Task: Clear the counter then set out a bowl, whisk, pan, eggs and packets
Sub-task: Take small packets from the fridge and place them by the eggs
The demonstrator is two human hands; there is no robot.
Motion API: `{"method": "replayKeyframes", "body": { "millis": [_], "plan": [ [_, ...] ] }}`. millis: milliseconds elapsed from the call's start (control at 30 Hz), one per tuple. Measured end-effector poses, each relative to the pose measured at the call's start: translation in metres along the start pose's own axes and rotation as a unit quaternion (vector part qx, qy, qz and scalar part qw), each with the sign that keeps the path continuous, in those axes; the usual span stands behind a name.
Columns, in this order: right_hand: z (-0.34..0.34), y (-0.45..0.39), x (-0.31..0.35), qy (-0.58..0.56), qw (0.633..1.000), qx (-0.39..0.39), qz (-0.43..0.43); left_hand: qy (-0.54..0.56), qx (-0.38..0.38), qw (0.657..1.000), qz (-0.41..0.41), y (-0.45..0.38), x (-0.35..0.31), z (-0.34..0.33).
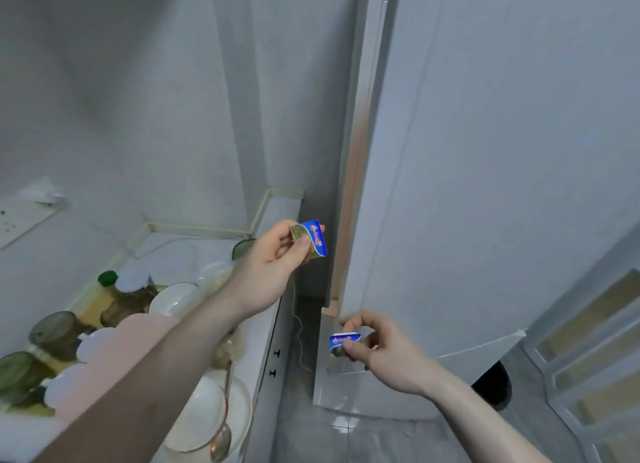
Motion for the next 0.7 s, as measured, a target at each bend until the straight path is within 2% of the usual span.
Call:
{"method": "replayKeyframes", "body": {
  "millis": [300,400,533,700],
  "plan": [
    [0.073,-0.038,-0.013,-0.013,0.999,-0.037,0.016,0.029,-0.031,0.999,0.032,-0.051,-0.006,-0.045],
    [0.098,-0.049,-0.017,-0.013,0.999,-0.034,0.023,0.047,-0.065,0.996,0.029,-0.062,-0.007,-0.049],
    [0.120,-0.065,-0.022,-0.006,0.999,0.007,0.044,0.026,-0.149,0.988,0.021,-0.066,-0.002,-0.048],
    [0.128,-0.088,-0.031,0.005,0.998,0.022,0.065,-0.007,-0.196,0.980,0.012,-0.065,0.005,-0.063]
  ]
}}
Point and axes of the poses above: each hand's wrist, its own y-axis away from the middle knuckle, its own z-axis out of the back of the hand, x = y × z, the point moved 1 cm from there along -y, towards the middle knuckle, and after that the axes turned 4 degrees about z, right-handed, at the moved point
